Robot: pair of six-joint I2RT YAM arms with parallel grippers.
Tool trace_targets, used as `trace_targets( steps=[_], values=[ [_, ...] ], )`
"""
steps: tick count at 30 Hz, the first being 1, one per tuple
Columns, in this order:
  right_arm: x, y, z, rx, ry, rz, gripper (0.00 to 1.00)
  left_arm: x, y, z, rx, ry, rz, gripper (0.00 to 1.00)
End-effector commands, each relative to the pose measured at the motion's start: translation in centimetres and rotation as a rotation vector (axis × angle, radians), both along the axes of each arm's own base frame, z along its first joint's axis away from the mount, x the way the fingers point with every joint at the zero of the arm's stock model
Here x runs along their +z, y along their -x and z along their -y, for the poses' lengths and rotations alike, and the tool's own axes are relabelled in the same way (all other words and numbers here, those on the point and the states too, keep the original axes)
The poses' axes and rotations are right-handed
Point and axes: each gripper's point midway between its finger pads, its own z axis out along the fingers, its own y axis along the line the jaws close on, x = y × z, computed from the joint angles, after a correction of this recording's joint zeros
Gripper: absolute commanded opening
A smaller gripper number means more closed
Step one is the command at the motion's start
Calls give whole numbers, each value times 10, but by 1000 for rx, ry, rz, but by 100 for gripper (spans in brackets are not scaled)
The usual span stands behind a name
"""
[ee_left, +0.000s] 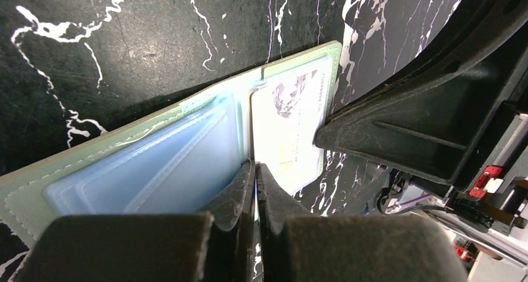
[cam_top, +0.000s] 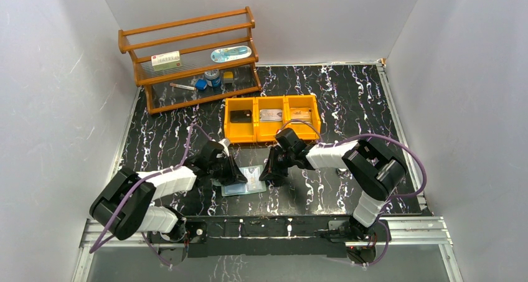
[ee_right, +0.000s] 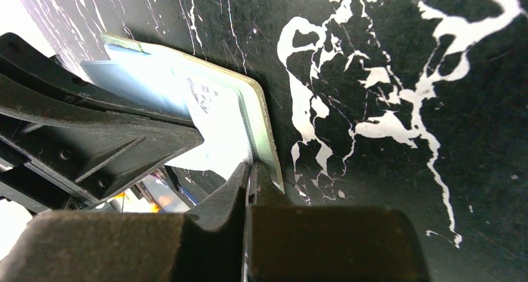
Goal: Take the credit cards out of the card holder
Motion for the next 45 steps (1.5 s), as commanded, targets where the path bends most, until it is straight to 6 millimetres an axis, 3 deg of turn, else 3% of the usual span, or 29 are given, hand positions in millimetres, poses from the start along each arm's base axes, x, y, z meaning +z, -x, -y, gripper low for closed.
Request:
trace_targets(
  steps=[1, 8, 12, 18, 24, 30, 34, 40, 45],
  values=[
    [-13, 16, -9, 32, -13, -41, 1, -5, 15, 4, -92, -36, -25, 0],
    [-15, 9, 3, -15, 16, -34, 11, 7, 10, -10, -71, -113, 13, 0],
    [2, 6, -3, -1, -45, -2, 16, 12, 10, -13, -69, -125, 30, 0],
    [7, 5, -7, 6, -72, 10, 0, 15, 9, -16, -62, -137, 39, 0],
    [7, 7, -6, 4, -75, -1, 1, 18, 8, -19, -47, -145, 50, 0],
    [12, 7, -7, -4, -94, 5, 30, 16, 9, -17, -50, -137, 40, 0],
    [7, 5, -7, 4, -65, 5, 38, 14, 10, -15, -60, -133, 29, 0],
    [-6, 1, 4, 15, 66, 49, 16, 14, 10, -15, -61, -134, 29, 0],
    [-4, -2, 9, 24, 120, 100, 0, 15, 9, -15, -53, -134, 33, 4]
  ],
)
